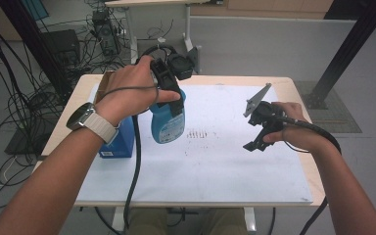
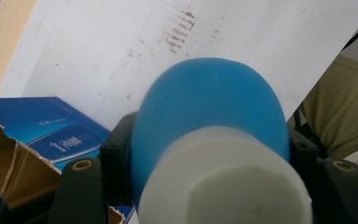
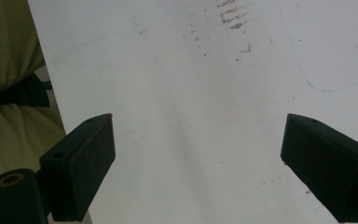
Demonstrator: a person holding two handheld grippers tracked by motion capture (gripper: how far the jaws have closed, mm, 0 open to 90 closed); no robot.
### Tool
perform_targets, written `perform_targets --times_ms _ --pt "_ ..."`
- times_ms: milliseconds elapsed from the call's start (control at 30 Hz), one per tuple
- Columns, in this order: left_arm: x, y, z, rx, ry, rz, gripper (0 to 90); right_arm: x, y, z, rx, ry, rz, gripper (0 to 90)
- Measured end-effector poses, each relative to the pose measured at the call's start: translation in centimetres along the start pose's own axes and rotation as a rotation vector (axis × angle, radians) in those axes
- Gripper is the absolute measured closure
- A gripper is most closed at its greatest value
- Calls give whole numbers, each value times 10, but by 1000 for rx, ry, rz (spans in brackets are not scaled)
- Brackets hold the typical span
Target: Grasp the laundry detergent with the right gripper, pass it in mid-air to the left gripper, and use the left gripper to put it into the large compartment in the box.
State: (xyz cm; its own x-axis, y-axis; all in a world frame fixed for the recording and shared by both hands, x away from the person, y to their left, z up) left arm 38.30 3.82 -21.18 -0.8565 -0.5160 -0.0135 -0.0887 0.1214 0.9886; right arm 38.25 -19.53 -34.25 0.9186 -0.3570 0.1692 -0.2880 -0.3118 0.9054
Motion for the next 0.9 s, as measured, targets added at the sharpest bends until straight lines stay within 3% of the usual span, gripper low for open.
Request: perform_targets --times_ms 333,500,900 --pt "-4 7 1 -3 83 -9 376 1 -2 3 -16 12 4 109" --pt "-9 16 2 11 142 -23 376 2 0 6 -14 6 5 119" --pt "-20 37 7 33 231 -60 375 3 0 7 -23 5 10 120"
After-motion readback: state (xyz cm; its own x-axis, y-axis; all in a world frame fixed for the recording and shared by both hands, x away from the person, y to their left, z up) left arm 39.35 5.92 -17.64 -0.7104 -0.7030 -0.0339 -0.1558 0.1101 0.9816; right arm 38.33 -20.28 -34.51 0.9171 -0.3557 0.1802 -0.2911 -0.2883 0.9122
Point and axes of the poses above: each handheld gripper's, and its own axes: y roughly backward along the jaws, z roughly out of its underside, x roughly to its right, the point moved 7 cm from there along -y, roughly forward along the jaws, and after that the axes turned 7 degrees about z, right-handed, at the moved point
